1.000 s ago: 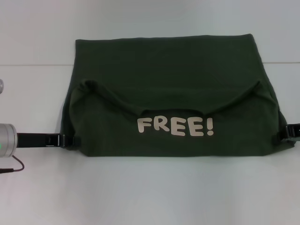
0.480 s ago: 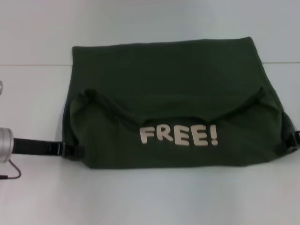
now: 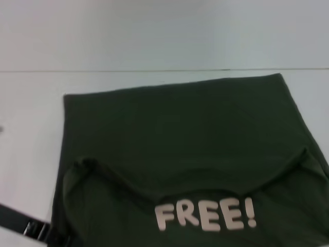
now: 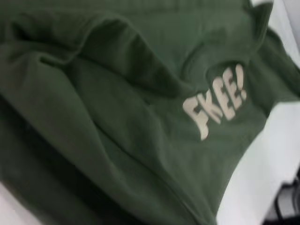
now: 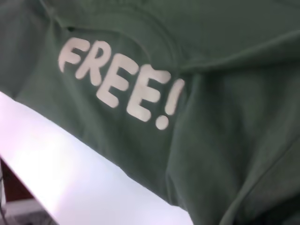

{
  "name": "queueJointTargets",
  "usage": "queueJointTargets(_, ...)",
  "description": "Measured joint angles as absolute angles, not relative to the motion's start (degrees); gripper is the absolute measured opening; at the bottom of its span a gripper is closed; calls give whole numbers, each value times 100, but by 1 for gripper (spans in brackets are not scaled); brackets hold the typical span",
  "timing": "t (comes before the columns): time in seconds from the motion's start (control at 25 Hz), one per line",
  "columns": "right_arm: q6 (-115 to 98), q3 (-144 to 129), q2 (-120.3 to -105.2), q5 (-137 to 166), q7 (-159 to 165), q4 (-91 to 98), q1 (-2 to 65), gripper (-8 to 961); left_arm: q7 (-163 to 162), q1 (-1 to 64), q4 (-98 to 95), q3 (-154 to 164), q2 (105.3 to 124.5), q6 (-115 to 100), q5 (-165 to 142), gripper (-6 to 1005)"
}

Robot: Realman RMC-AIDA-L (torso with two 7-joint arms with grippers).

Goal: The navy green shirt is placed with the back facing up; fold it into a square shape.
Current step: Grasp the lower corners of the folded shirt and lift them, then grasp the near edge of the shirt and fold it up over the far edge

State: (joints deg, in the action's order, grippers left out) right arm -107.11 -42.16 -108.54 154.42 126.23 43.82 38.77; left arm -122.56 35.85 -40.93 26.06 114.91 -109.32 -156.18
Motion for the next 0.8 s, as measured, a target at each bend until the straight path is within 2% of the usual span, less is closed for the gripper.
queueJointTargets(0.56, -11042, -3771, -10891, 15366, 12187, 4329, 3712, 35, -11935, 3626, -4066, 2486, 11495, -11490, -15757, 27)
queueJointTargets(0.68, -11065, -3240, -10832, 14991, 12232, 4279, 3679, 35, -11956, 3742, -4039, 2015, 11379, -11421, -15521, 27)
queueJointTargets(0.8, -11024, -2503, -10679, 14626, 12304, 4024, 3669, 35, -12072, 3847, -3992, 1427, 11255, -11139, -15469, 27)
